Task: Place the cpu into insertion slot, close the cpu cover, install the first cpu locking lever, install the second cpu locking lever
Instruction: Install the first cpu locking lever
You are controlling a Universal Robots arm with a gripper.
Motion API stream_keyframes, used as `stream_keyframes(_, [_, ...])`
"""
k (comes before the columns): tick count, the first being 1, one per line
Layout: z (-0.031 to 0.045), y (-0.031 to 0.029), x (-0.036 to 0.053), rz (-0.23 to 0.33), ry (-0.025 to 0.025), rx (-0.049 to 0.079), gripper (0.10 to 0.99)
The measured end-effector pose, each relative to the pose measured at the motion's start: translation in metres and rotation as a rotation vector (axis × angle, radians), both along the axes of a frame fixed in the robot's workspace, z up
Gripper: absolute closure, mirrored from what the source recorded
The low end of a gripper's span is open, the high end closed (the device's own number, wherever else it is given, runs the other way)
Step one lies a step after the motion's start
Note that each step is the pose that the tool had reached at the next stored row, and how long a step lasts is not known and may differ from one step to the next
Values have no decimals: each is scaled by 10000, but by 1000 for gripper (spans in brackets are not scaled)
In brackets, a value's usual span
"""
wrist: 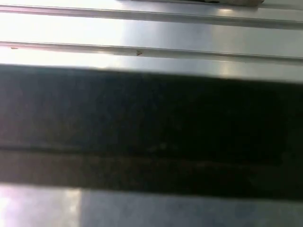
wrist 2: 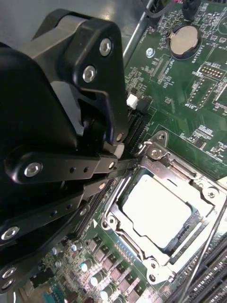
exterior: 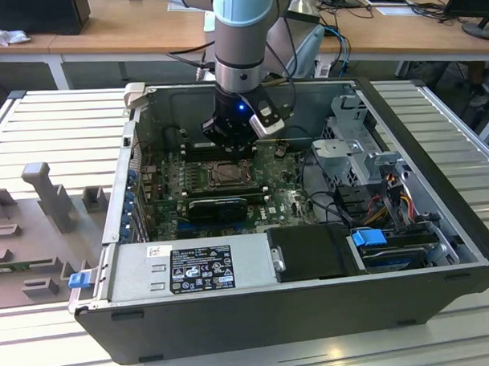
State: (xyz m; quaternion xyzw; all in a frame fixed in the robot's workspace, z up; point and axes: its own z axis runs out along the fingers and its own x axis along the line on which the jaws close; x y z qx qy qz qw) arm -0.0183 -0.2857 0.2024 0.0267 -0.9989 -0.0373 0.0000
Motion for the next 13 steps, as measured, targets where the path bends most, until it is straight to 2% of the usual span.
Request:
stream_keyframes(3, [-1, 1, 0, -2, -1, 94, 980])
stream_keyframes(13, [-23, 0, 1, -1, 0, 106, 980])
